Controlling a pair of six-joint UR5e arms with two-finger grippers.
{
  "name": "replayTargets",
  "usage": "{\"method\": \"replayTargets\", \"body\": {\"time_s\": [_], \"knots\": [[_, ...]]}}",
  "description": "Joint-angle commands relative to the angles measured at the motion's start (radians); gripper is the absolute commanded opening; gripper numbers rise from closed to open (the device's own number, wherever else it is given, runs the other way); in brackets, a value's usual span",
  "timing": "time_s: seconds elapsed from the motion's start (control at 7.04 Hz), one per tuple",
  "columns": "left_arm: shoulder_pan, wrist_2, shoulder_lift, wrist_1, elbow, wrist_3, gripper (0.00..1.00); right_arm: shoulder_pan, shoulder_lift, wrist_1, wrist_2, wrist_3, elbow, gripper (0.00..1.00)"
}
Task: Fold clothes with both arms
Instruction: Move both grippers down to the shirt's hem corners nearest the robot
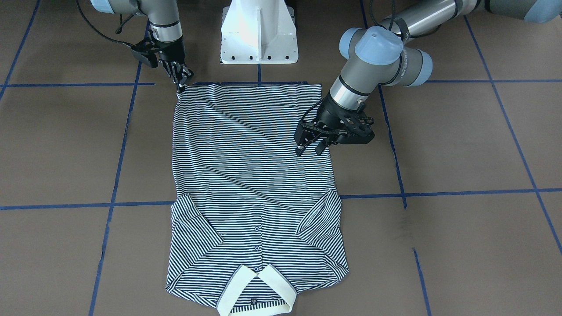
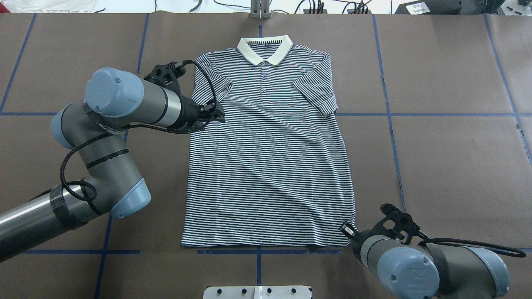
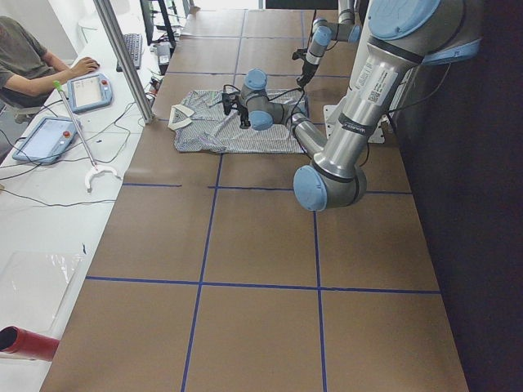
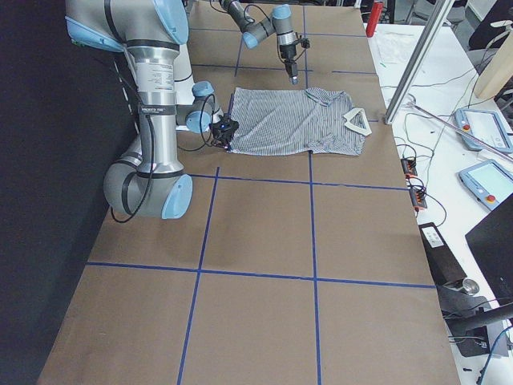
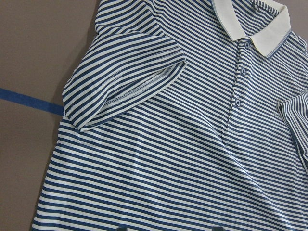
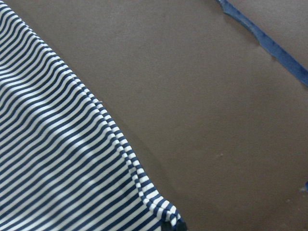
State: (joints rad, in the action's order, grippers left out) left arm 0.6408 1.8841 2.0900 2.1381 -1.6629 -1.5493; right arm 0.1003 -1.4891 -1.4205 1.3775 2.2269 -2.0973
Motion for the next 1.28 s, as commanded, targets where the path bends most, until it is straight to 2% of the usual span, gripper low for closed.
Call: {"method": "replayTargets", "body": {"time_s": [0.0, 0.14, 0.28, 0.43, 0.57, 1.14], "knots": [[-0.094, -0.019, -0.155, -0.004, -0.197, -0.131, 0.67, 0.009, -0.013, 0.000, 0.000, 0.000, -0.058, 0.00], [-0.206, -0.140, -0.253, -0.047, -0.313, -0.203, 0.67, 0.009, -0.014, 0.000, 0.000, 0.000, -0.059, 0.00], [-0.321, -0.217, -0.299, -0.141, -0.389, -0.321, 0.65, 0.009, -0.013, 0.000, 0.002, 0.002, -0.059, 0.00], [-0.427, -0.276, -0.339, -0.176, -0.388, -0.372, 0.64, 0.009, -0.013, 0.000, 0.002, 0.004, -0.058, 0.00], [-0.484, -0.362, -0.366, -0.181, -0.371, -0.377, 0.64, 0.007, -0.013, 0.000, 0.002, 0.004, -0.055, 0.00], [-0.509, -0.365, -0.357, -0.213, -0.356, -0.379, 0.63, 0.009, -0.014, -0.008, 0.008, 0.008, -0.052, 0.00]]}}
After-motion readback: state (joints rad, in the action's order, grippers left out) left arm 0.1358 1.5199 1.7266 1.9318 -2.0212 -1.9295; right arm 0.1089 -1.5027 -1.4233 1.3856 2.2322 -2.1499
